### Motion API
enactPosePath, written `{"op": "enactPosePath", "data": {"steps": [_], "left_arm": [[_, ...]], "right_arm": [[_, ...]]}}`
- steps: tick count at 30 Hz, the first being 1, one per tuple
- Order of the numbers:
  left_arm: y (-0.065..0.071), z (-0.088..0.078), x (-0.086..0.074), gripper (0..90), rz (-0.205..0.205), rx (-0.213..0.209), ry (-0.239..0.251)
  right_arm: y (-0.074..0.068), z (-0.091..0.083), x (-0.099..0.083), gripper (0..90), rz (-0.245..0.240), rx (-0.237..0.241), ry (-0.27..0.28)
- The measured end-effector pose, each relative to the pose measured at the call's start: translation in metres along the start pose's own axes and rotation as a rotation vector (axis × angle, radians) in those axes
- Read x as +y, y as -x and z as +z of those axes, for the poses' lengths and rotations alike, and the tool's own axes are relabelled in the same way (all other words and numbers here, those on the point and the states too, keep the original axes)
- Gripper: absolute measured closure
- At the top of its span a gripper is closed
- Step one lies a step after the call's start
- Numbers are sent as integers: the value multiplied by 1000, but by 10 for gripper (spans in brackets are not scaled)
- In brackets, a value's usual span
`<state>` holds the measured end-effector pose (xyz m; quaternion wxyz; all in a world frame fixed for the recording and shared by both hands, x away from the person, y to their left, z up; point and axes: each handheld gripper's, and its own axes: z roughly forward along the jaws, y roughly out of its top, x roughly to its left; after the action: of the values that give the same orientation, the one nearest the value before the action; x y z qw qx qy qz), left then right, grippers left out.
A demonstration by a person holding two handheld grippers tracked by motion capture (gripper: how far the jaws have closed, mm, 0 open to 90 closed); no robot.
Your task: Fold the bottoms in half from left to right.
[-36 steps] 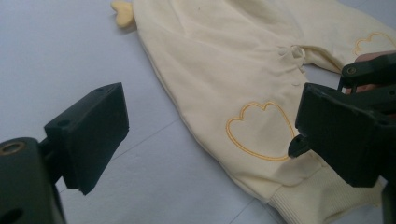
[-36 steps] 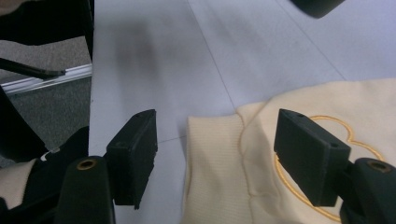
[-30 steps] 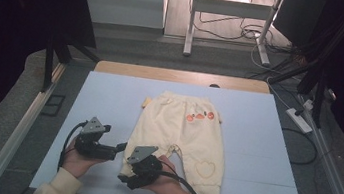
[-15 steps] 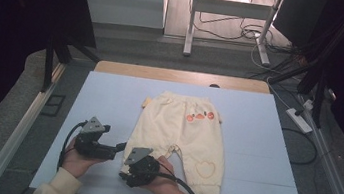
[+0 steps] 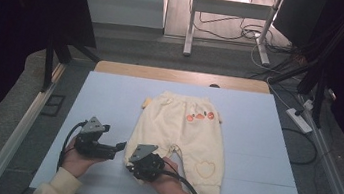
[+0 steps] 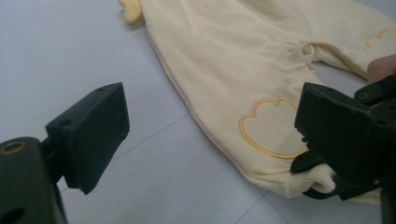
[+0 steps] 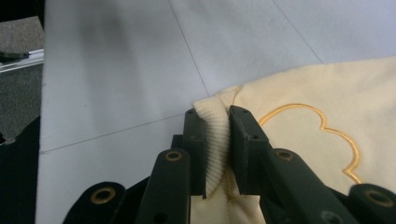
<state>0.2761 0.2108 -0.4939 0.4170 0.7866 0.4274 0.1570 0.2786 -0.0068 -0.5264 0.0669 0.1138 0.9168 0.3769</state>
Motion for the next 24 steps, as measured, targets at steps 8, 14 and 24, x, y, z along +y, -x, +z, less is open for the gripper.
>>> {"op": "enactPosePath", "data": {"steps": [8,14,24], "left_arm": [[-2,10,10,114,9,-20,-12],[-4,22,27,123,22,-34,-21],[-12,44,48,123,21,-48,-49]], "right_arm": [[1,-15,-3,777,24,15,70],[-2,-19,-3,778,15,19,74],[-1,-21,-5,778,16,28,79]]}}
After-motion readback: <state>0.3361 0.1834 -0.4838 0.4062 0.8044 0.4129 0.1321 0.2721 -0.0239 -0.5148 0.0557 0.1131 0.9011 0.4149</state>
